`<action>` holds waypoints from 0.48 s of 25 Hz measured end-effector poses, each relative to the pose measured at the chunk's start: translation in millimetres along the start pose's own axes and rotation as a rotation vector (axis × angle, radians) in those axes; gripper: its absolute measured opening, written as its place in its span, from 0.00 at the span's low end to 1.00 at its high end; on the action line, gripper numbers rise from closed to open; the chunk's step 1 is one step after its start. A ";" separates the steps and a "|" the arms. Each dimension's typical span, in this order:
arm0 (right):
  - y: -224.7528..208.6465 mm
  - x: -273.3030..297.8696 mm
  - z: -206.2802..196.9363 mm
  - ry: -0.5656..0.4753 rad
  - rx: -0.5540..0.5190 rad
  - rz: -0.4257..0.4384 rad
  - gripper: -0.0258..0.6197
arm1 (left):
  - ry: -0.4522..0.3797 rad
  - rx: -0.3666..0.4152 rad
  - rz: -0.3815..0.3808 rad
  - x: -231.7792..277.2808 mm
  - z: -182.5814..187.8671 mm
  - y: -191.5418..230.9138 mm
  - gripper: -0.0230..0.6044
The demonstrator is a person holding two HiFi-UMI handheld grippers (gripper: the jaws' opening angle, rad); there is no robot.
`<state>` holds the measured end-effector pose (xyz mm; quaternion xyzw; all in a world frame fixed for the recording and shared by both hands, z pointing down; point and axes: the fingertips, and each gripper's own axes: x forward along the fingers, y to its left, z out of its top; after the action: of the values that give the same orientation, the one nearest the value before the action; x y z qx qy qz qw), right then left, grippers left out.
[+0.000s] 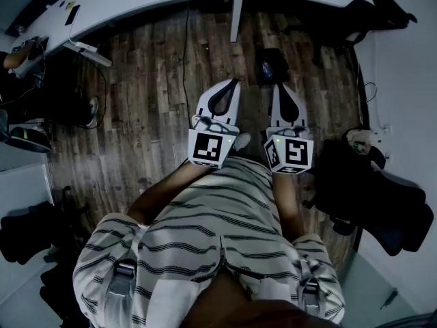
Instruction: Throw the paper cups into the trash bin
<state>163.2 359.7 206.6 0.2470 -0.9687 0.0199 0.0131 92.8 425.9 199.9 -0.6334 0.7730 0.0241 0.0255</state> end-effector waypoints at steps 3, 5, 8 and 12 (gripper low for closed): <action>-4.9 3.6 -3.1 0.004 0.008 -0.006 0.05 | 0.006 0.003 -0.005 4.5 -2.5 -0.5 0.08; -8.2 6.6 -4.5 0.008 0.011 -0.008 0.05 | 0.011 0.004 -0.009 8.3 -4.7 -1.4 0.08; -11.7 12.6 -7.0 0.013 0.010 -0.005 0.05 | 0.021 0.005 -0.010 15.2 -9.6 -0.9 0.08; -15.2 24.4 -8.5 0.016 -0.008 0.025 0.05 | 0.023 0.002 -0.007 29.9 -12.1 1.3 0.07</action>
<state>149.3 335.1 216.4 0.2348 -0.9716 0.0182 0.0214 85.5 396.1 209.9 -0.6364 0.7710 0.0162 0.0173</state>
